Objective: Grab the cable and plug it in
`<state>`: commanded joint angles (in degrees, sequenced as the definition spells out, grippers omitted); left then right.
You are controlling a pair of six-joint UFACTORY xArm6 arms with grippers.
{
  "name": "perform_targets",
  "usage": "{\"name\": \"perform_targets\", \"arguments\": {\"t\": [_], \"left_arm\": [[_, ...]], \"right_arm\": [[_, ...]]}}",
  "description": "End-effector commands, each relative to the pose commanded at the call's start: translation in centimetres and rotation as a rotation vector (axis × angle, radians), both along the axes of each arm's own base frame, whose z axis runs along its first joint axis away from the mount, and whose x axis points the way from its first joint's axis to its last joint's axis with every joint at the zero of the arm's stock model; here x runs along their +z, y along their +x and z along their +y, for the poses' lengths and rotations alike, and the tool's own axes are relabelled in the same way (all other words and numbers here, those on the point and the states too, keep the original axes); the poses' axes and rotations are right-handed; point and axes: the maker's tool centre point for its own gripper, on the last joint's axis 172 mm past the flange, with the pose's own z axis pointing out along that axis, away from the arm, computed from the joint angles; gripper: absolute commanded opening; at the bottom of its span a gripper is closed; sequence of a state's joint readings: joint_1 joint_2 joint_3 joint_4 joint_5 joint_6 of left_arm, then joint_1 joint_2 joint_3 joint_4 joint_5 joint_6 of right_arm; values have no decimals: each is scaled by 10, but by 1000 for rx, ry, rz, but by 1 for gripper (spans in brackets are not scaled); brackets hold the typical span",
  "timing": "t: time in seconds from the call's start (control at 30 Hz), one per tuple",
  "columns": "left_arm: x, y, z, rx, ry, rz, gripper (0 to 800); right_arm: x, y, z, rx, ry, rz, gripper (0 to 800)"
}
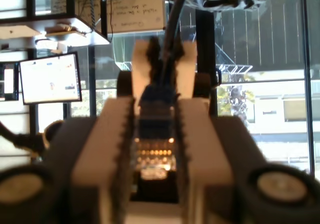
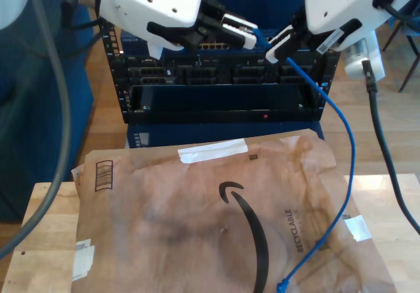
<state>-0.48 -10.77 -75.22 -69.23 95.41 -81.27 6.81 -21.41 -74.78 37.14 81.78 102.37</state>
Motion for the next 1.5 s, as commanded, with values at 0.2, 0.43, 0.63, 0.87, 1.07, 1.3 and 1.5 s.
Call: {"name": "perform_targets", "arguments": {"t": [0.2, 0.43, 0.63, 0.87, 1.07, 1.3, 1.5], "left_arm": [[1, 9, 13, 38, 1, 5, 3], [1, 8, 20, 45, 0, 51, 2], [5, 5, 18, 50, -10, 104, 2], [8, 7, 25, 45, -70, 249, 2], [5, 3, 35, 23, -90, 340, 2], [7, -6, 44, -20, -122, 435, 2], [23, -12, 55, -35, -169, 513, 2]], "right_arm": [[-1, 1, -4, -4, -7, -7, 786], [8, -2, -3, 0, -3, -31, 797], [21, -9, -4, 88, -16, -135, 798], [39, -16, -5, 127, -24, -209, 794], [58, -17, -8, 150, -33, -322, 794], [70, -24, -20, 136, -49, -498, 761], [70, -30, -12, 139, -27, -615, 763]]}}
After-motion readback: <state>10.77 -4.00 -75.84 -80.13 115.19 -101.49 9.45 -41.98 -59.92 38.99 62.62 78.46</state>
